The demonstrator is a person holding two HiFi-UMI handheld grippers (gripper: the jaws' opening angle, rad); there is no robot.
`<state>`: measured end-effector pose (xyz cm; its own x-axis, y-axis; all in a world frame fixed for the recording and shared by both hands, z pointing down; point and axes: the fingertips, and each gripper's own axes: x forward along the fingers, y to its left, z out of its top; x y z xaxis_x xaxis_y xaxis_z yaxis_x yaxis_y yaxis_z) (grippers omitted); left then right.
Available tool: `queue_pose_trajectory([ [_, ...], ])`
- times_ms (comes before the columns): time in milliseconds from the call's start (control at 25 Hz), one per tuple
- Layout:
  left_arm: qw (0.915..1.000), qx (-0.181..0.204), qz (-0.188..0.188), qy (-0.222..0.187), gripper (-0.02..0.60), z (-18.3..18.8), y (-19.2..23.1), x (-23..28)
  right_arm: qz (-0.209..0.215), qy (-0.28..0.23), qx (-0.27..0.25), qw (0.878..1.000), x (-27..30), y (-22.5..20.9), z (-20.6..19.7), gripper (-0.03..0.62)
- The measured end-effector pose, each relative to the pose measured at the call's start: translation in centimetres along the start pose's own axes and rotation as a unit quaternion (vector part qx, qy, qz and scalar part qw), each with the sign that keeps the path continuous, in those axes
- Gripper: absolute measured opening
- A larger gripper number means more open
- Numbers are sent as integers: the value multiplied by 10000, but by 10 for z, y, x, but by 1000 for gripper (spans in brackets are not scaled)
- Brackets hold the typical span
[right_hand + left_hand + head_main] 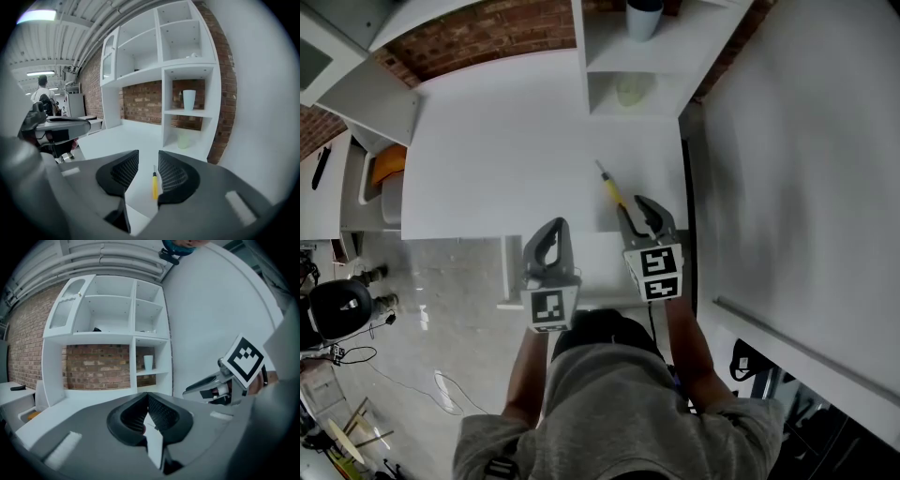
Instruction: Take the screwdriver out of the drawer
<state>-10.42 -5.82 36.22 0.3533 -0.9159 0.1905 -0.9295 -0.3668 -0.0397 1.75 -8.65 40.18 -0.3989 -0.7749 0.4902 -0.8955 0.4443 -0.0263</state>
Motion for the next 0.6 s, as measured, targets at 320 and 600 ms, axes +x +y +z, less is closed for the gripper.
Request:
queue_pose_trajectory([
  [320, 9994, 82, 48, -337, 12, 32, -13, -40, -189, -643, -79, 9977, -61, 10, 25, 92],
  [600, 9988, 9, 99, -484, 12, 46, -23, -75, -312, -914, -122, 9952, -98, 23, 23, 58],
])
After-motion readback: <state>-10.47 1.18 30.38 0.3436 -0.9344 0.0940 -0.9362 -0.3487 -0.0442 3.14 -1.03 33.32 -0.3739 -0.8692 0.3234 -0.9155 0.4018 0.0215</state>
